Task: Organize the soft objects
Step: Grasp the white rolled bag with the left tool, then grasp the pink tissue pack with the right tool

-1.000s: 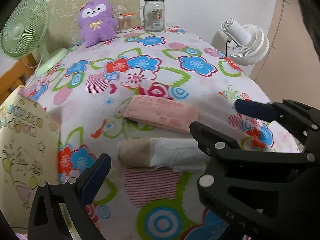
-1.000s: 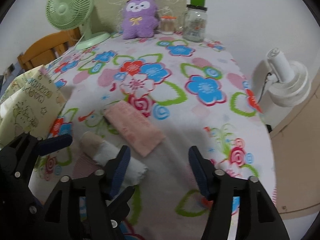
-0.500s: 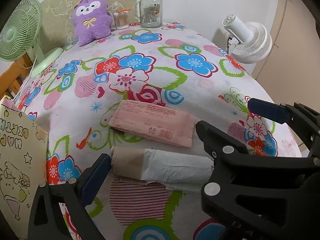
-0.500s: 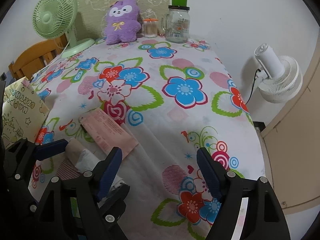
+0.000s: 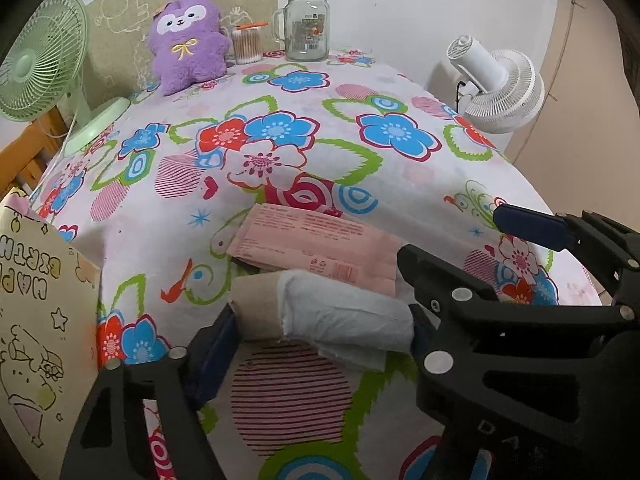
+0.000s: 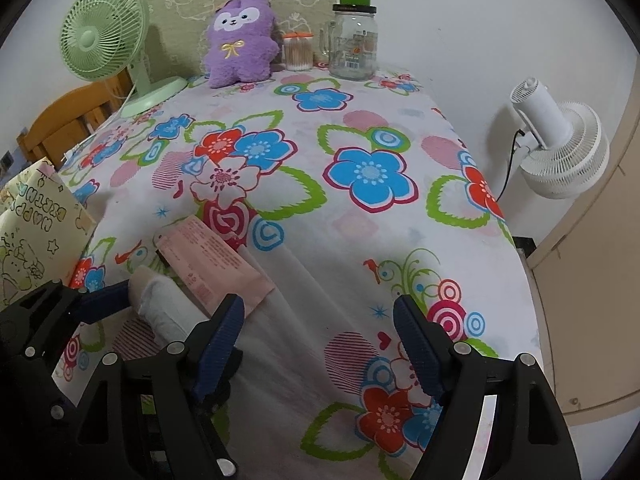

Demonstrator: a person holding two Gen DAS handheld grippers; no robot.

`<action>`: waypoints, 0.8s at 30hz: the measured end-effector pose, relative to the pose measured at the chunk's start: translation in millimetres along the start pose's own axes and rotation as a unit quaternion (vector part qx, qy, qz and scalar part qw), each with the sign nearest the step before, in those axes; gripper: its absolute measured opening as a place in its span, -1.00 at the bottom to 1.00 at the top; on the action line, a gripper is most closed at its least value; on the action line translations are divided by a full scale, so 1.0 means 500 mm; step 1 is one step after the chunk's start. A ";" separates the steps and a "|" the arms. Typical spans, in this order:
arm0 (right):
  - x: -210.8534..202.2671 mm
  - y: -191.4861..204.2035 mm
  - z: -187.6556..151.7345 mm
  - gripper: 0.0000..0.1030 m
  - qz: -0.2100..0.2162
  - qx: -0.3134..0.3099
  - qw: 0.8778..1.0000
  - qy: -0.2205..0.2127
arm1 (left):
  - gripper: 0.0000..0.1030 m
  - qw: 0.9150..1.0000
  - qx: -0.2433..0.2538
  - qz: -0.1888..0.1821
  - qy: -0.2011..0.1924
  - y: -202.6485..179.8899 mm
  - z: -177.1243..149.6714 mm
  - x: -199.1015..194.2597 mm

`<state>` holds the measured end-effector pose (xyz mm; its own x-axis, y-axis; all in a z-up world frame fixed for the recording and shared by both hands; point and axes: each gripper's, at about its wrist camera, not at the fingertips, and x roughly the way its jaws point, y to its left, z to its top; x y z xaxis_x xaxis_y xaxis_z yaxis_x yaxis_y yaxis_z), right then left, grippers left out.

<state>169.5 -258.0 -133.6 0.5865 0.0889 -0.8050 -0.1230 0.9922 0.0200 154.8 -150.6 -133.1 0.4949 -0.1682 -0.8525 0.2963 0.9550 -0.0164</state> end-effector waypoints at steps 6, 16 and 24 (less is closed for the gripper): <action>-0.004 0.020 0.009 0.55 0.004 -0.011 1.000 -0.008 | 0.13 1.000 -0.006 0.003 0.000 0.014 0.000 -0.008; 0.013 0.062 0.035 0.55 0.017 -0.035 0.999 -0.010 | 0.16 0.998 -0.038 0.048 0.000 0.071 0.000 -0.011; 0.039 0.082 0.056 0.55 0.040 -0.045 0.998 -0.003 | 0.22 0.998 -0.043 0.050 0.004 0.095 0.006 -0.004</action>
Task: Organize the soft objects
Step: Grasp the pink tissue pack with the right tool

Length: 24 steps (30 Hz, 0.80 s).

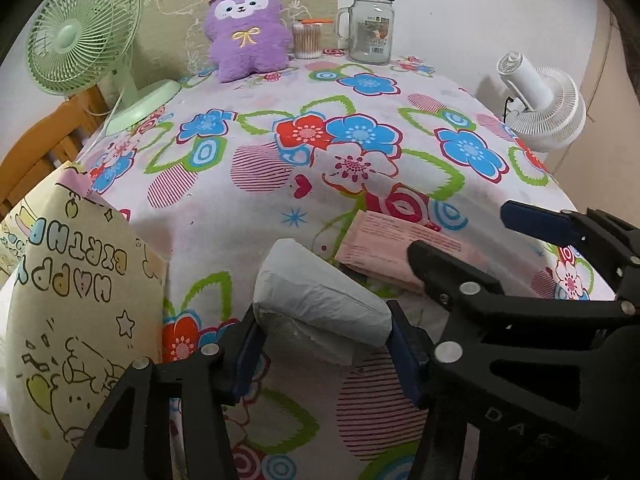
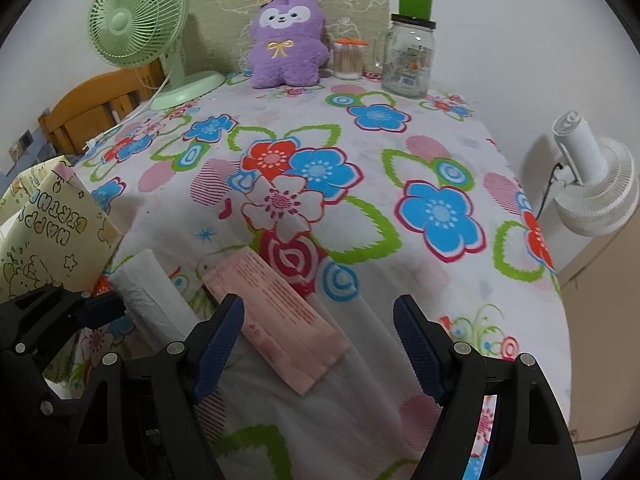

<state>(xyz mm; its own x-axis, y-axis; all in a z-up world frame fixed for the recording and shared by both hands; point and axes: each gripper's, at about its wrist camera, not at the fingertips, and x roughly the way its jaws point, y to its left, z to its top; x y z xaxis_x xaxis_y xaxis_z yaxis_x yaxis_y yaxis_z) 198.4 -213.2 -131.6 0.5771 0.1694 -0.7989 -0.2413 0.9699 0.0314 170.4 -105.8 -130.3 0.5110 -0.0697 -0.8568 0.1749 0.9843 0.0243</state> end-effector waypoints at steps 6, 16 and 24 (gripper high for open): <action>0.022 0.015 0.003 0.55 0.049 -0.004 0.999 0.020 | 0.24 1.000 0.008 0.001 -0.006 0.004 -0.011 -0.005; 0.032 0.032 -0.004 0.12 0.016 -0.018 0.999 0.028 | 0.31 1.000 0.023 0.005 -0.011 0.000 -0.020 -0.012; 0.015 0.032 -0.017 -0.17 0.007 -0.012 1.000 0.023 | 0.31 1.000 0.030 0.000 -0.009 -0.008 -0.027 -0.019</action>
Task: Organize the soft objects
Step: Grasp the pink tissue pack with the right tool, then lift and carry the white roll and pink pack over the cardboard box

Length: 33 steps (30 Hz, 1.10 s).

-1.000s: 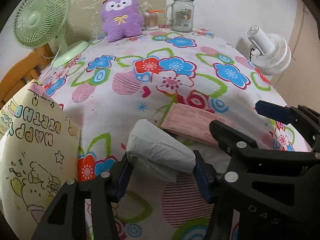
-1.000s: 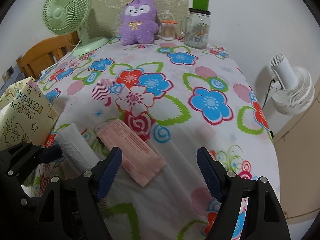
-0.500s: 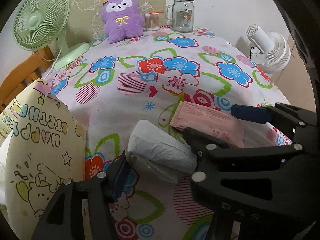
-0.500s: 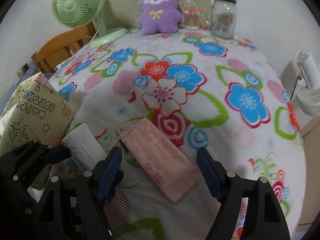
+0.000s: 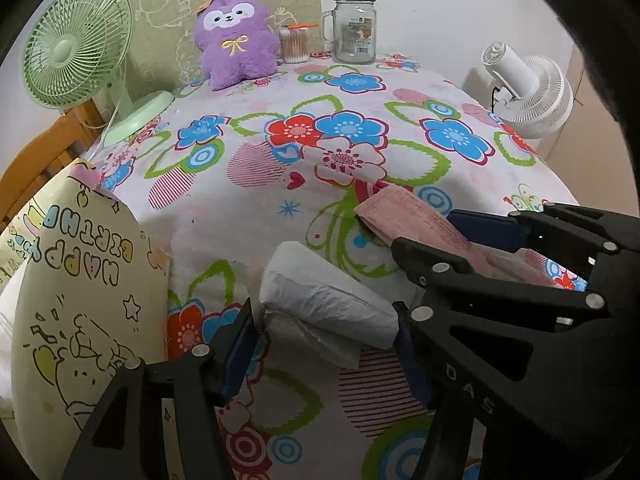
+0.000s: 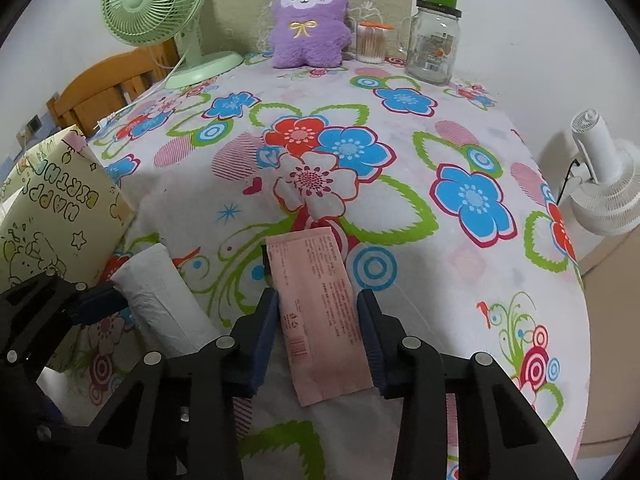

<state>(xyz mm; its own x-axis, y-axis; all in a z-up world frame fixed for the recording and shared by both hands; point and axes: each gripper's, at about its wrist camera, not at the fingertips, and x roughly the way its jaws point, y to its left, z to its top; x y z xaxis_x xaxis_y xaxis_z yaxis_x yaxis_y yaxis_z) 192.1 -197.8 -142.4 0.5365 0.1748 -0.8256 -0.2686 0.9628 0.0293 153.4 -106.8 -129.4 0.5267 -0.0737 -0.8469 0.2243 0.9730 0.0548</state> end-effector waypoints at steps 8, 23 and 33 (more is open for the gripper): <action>-0.035 -0.005 -0.015 -0.17 -0.009 0.014 1.000 -0.013 | 0.31 1.000 0.004 -0.006 -0.012 -0.014 -0.004 -0.022; -0.106 -0.004 -0.045 -0.17 -0.027 0.036 0.998 -0.037 | 0.31 0.999 0.020 -0.006 -0.039 -0.037 -0.018 -0.080; -0.155 0.006 -0.060 -0.17 -0.043 0.043 0.997 -0.054 | 0.31 0.998 0.028 -0.004 -0.060 -0.047 -0.032 -0.126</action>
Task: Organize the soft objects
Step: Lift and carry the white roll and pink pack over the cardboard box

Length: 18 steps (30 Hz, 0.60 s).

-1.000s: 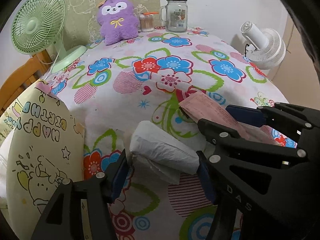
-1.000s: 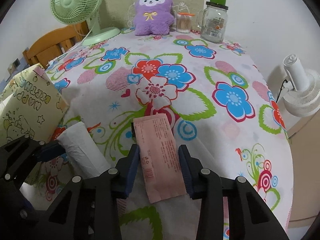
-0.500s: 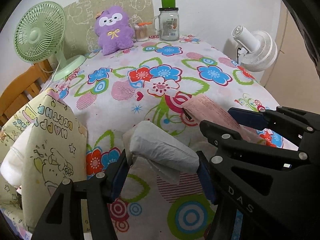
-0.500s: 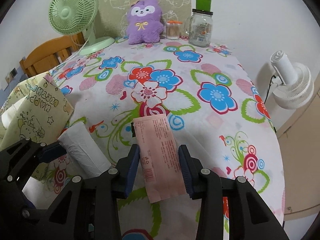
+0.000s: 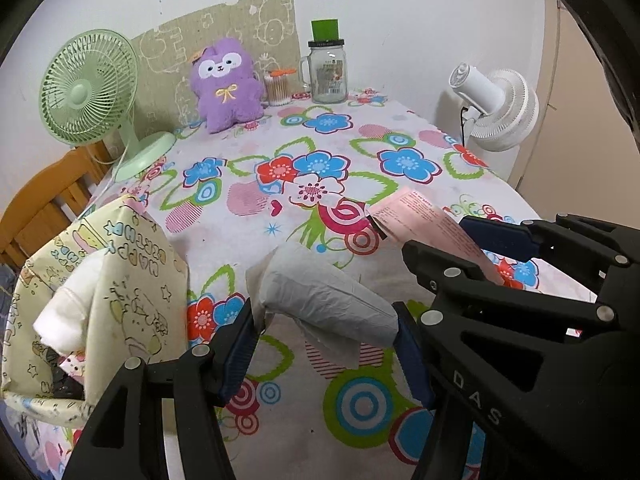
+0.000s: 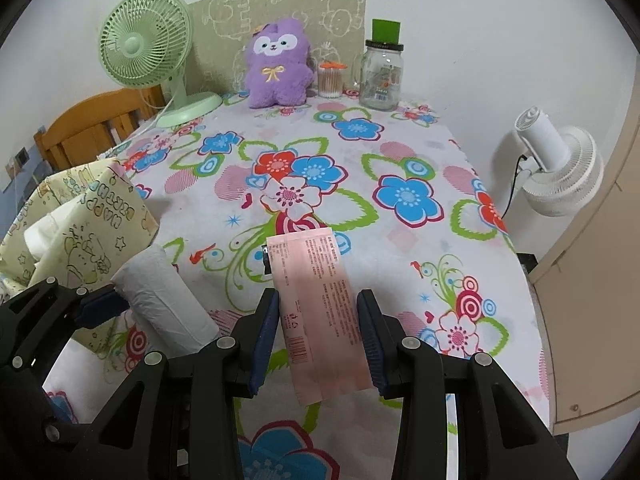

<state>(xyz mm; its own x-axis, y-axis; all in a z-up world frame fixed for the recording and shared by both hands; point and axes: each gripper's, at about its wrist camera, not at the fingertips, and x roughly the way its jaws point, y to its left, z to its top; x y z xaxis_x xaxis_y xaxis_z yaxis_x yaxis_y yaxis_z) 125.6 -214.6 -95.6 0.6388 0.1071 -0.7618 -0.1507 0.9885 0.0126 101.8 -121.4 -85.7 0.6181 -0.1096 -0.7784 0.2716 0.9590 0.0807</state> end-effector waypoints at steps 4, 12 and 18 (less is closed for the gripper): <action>-0.019 0.002 -0.005 -0.17 -0.003 0.005 1.000 -0.006 | 0.31 1.000 0.006 0.001 -0.009 -0.005 -0.003 -0.021; -0.057 0.005 -0.013 -0.17 -0.016 0.015 1.000 -0.017 | 0.31 1.000 0.014 0.001 -0.024 -0.013 -0.008 -0.054; -0.082 0.005 -0.014 -0.17 -0.023 0.015 0.999 -0.027 | 0.31 0.999 0.013 0.002 -0.036 -0.013 -0.009 -0.079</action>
<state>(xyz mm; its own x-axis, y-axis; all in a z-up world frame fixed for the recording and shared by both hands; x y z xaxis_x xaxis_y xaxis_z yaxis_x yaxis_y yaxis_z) 93.8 -217.3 -68.6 0.6850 0.0668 -0.7255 -0.0983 0.9952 -0.0012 72.1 -122.2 -58.3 0.6710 -0.1255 -0.7308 0.2877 0.9524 0.1006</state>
